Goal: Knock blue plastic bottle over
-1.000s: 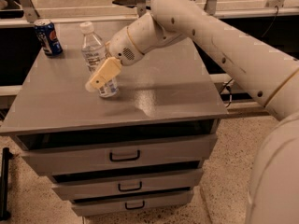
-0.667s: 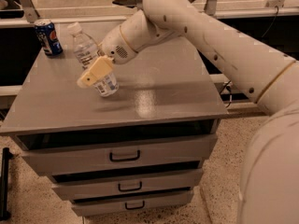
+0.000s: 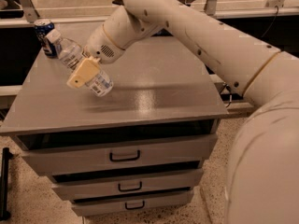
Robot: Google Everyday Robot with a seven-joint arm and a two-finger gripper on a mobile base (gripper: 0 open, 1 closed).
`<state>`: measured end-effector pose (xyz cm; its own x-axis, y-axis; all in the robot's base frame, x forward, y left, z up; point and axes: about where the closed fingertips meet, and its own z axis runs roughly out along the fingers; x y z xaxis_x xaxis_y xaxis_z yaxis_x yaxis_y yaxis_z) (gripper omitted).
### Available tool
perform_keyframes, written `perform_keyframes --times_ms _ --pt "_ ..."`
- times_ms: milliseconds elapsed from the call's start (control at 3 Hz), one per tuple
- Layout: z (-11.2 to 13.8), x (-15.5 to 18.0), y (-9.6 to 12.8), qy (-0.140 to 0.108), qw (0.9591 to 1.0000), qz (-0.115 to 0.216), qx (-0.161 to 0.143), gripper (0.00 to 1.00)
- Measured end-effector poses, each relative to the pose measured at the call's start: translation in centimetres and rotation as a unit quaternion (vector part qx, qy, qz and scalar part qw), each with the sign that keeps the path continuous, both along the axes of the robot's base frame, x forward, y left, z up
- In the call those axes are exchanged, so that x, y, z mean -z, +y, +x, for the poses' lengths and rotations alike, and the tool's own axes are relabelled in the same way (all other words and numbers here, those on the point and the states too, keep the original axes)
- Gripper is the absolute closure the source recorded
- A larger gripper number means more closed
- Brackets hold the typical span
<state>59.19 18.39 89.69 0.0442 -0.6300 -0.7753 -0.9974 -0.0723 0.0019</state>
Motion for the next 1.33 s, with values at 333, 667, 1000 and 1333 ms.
perform_keyframes --times_ms 333,667,1000,1333 --pt "-2.5 0.4 1.5 -0.057 0.9947 -0.069 -0.050 1.00" --pt "-4.9 1.1 2.4 -0.140 0.9707 -0.162 -0.109 1.00" --pt "-5.7 2.7 1.7 -0.198 0.9358 -0.251 -0.147 1.00" --pt "-4.7 4.3 0.3 -0.205 0.9167 -0.308 -0.152 1.00"
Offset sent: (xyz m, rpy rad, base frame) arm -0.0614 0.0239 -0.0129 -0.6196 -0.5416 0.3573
